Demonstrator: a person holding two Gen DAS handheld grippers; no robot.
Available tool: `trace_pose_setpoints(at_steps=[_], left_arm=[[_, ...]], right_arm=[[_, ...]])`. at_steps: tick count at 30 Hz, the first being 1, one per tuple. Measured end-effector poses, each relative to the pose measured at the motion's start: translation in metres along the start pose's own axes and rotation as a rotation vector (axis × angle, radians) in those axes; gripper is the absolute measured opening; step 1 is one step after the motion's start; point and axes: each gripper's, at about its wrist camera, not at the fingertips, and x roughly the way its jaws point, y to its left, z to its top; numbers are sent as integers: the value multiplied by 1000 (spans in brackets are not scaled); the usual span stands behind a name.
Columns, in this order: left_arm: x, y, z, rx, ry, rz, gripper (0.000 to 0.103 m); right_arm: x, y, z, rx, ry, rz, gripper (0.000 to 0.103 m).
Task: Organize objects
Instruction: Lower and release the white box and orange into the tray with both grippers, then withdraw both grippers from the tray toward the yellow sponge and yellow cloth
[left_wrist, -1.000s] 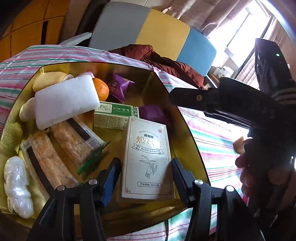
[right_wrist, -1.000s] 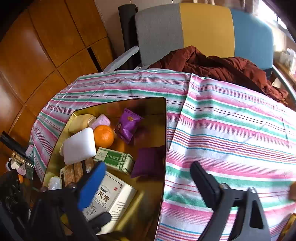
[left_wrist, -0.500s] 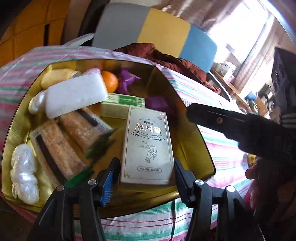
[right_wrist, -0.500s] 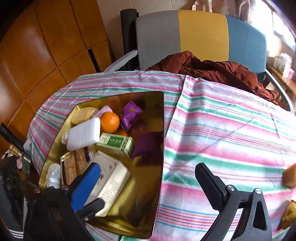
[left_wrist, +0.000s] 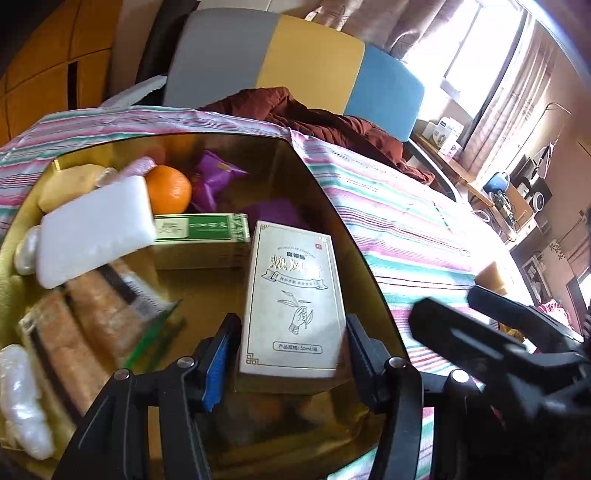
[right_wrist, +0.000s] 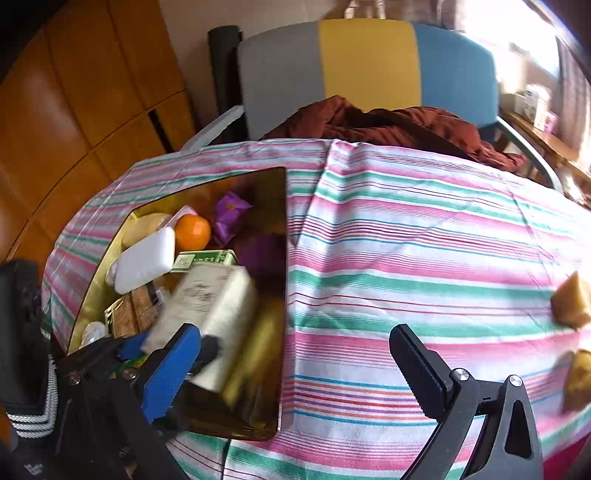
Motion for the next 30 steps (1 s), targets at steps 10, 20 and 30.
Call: trace_pose_setpoints(at_steps=[10,20,30], left_arm=[[-23,1,-7,-13,-20,42,64],[-57,11,-19,-20,-81,199,65],[-71,17,-29,-4,-136,276,65]], right_arm=[[-15,-31,-7,67,-32,-62,103],[-16,-19,-16,-2,-52,-104,103],[-18,1,-27,-87,-68,-132,103]])
